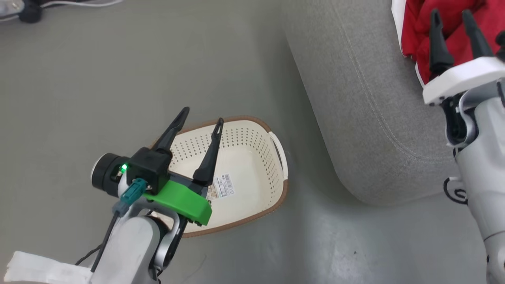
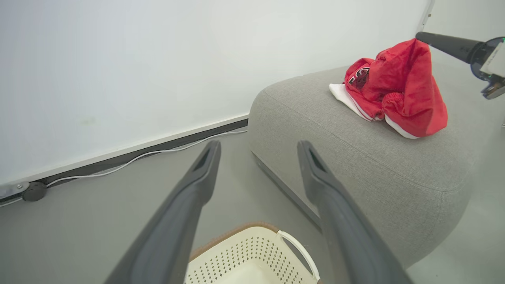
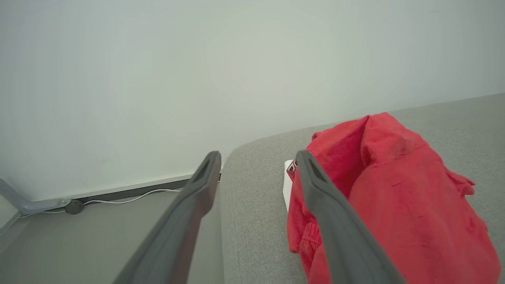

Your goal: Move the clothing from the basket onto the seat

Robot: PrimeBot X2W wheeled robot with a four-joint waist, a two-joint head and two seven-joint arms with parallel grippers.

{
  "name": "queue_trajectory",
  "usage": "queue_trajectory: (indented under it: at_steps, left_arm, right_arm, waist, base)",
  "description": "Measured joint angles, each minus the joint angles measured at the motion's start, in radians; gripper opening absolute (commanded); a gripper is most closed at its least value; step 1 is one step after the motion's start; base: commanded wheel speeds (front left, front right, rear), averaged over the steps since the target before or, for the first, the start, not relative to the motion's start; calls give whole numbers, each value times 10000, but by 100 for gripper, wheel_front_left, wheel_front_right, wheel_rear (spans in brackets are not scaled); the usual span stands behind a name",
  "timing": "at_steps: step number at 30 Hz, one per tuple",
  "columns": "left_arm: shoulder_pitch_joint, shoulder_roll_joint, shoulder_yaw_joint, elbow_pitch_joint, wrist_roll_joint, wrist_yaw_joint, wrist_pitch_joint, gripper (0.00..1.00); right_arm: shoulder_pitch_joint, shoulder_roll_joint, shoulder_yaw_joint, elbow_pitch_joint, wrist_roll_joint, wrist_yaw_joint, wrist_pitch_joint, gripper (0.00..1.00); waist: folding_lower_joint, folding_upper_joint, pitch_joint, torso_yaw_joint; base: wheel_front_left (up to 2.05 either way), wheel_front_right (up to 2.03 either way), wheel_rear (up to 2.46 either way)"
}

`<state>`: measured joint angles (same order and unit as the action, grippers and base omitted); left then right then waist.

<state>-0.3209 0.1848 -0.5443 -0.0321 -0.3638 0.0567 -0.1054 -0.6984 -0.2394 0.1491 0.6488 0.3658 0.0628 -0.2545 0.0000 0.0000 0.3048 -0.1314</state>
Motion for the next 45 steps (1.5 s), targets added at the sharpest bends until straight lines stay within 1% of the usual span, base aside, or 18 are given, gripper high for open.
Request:
queue_trajectory:
  at_steps: [5,8,11,14,16,22,24,27,31,33,34,41,44,45]
  left_arm:
    - [291,-31,387,146,-52,261,-146,100]
    - [520,-25,688,234,-119,359,-207,100]
    - [758,-23,945,322,-151,403,-291,100]
    - [965,-25,1145,393,-355,410,-332,100]
    - [1108,10,1306,468,-376,495,-366,100]
    - [1618,52,1852,577,-382,510,-451,100]
    - [1758,56,1960,606,-382,593,-451,100]
    - [1951,54,2057,631,-393,593,-451,100]
    - [2157,38,2134,642,-393,594,-451,100]
    - [2298,27,2196,642,-393,594,-451,100]
    - [2361,27,2224,656,-393,594,-451,100]
    - [2674,10,2309,658,-374,598,-435,100]
    - [2757,-8,2476,606,-374,602,-437,100]
    - [2784,-10,2510,598,-372,633,-435,100]
  right_arm:
    - [513,67,94,-545,-151,0,0,100]
    - [862,249,234,-857,-203,2,0,100]
    - [1313,418,380,-1141,-286,19,0,100]
    - [1694,430,454,-1478,-449,8,0,100]
    - [1870,464,583,-1661,-602,0,0,100]
    - [2644,683,838,-2075,-690,-17,0,100]
    - [2906,746,884,-2188,-692,-27,0,100]
    - [3231,788,915,-2336,-692,-44,0,100]
    - [3661,784,915,-2552,-692,-219,0,100]
    - [3837,784,905,-2681,-692,-226,0,100]
    - [3902,792,909,-2734,-692,-303,0,100]
    - [4429,805,928,-3103,-690,-456,4,100]
    - [4666,807,930,-3267,-690,-487,63,100]
    - [4716,809,928,-3319,-688,-543,100,100]
  waist:
    - [0,0,-412,204]
    - [0,0,-647,333]
    - [0,0,-880,457]
    - [0,0,-1096,587]
    - [0,0,-1235,666]
    - [0,0,-1639,837]
    - [0,0,-1761,883]
    - [0,0,-1925,947]
    - [0,0,-2099,1051]
    - [0,0,-2168,1108]
    - [0,0,-2206,1126]
    - [0,0,-2397,1207]
    - [0,0,-2438,1235]
    - [0,0,-2455,1236]
  base:
    - [0,0,0]
    - [0,0,0]
    - [0,0,0]
    - [0,0,0]
    - [0,0,0]
    - [0,0,0]
    - [0,0,0]
    - [0,0,0]
    - [0,0,0]
    - [0,0,0]
    - [0,0,0]
    - [0,0,0]
    - [0,0,0]
    - [0,0,0]
